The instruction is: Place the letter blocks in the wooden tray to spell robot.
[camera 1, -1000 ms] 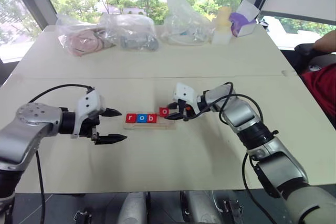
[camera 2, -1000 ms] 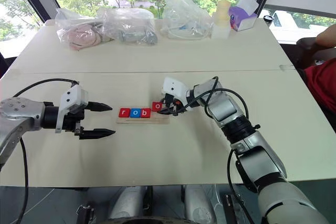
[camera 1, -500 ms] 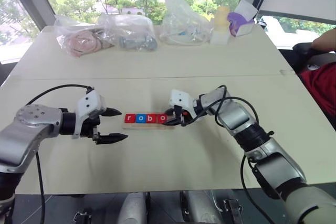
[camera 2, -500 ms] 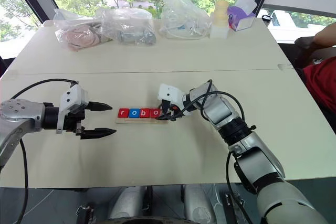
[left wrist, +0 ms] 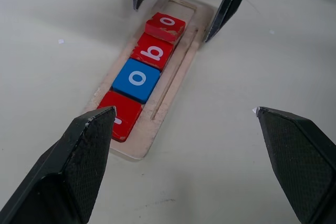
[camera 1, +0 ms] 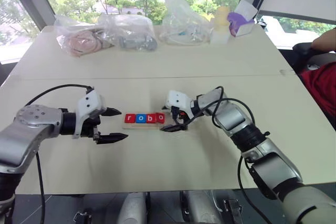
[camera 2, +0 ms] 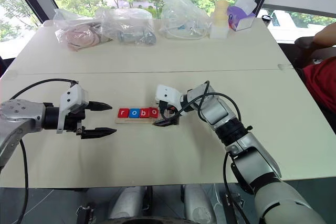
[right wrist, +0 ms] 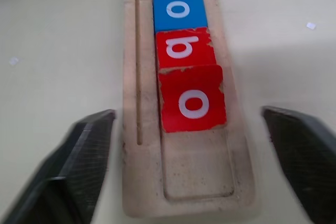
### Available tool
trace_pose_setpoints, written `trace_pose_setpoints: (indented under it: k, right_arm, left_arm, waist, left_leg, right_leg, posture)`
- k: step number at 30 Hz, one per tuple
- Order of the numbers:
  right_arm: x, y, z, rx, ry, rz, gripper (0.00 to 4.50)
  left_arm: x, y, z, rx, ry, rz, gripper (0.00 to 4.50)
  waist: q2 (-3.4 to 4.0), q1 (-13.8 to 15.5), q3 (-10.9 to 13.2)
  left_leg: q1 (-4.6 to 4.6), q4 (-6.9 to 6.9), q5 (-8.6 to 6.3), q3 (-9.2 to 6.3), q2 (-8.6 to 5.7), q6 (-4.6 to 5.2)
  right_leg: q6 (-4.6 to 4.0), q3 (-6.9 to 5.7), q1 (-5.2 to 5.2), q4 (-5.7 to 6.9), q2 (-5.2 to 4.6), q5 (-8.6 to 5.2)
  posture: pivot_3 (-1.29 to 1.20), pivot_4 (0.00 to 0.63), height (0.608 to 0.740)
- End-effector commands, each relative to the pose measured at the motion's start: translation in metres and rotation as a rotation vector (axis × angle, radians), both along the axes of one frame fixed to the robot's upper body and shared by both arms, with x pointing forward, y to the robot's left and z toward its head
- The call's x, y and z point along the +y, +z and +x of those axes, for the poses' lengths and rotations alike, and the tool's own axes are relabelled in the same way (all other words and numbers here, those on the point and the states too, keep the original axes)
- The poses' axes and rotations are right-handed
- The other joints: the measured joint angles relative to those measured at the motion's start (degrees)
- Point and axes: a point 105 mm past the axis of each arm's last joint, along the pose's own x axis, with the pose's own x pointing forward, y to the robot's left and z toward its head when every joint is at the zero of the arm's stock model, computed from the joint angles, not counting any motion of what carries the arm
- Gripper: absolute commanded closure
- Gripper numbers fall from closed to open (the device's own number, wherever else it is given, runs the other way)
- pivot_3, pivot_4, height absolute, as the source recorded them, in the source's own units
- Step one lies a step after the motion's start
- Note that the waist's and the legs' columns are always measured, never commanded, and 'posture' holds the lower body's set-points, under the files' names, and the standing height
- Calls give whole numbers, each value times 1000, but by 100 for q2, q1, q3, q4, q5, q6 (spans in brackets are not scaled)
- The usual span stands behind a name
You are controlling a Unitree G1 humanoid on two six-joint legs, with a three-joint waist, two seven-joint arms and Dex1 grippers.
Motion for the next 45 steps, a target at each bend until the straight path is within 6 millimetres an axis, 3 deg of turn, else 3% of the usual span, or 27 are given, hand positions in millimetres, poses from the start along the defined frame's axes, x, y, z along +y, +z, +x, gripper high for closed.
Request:
trace_pose_setpoints:
  k: [1, 10, 13, 18, 29, 35, 45]
  right_arm:
    - [3, 15, 1, -30, 9, 52, 78]
    - [8, 12, 3, 18, -26, 108, 78]
    - [9, 10, 4, 14, -32, 111, 854]
    - [9, 3, 4, 8, -26, 101, 3389]
    - [7, 39, -1, -8, -25, 136, 3397]
    - [6, 31, -9, 6, -36, 39, 3397]
    - [4, 20, -1, -6, -67, -22, 3397]
  left_arm:
    - [-3, 8, -1, -35, -11, -10, 0]
    - [-4, 6, 0, -39, -15, 1, 0]
    - [-4, 5, 0, -39, -13, 3, 0]
    - [-3, 5, 0, -39, -5, 6, 0]
    - [0, 6, 0, -41, 4, 9, 0]
    - [-3, 5, 2, -45, -3, 2, 0]
    - [-5, 4, 3, -48, 1, -7, 0]
  waist:
    - [0, 2, 0]
    - [0, 2, 0]
    - [0, 2, 0]
    - [0, 1, 0]
    - [0, 5, 0]
    - [0, 3, 0]
    - [0, 1, 0]
  left_leg:
    - [0, 0, 0, 0, 0, 0]
    - [0, 0, 0, 0, 0, 0]
    - [0, 0, 0, 0, 0, 0]
    - [0, 0, 0, 0, 0, 0]
    - [1, 0, 0, 0, 0, 0]
    - [1, 0, 0, 0, 0, 0]
    - [1, 0, 0, 1, 0, 0]
  right_leg:
    - [0, 0, 0, 0, 0, 0]
    - [0, 0, 0, 1, 0, 0]
    - [0, 0, 0, 1, 0, 0]
    - [0, 0, 0, 1, 0, 0]
    - [0, 0, 1, 1, -2, 0]
    - [0, 0, 0, 1, -1, 0]
    - [0, 0, 0, 1, 0, 0]
  posture:
    - [0, 150, 735]
    - [0, 150, 735]
    - [0, 150, 735]
    - [0, 150, 735]
    - [0, 150, 735]
    - [0, 150, 735]
    - [0, 150, 735]
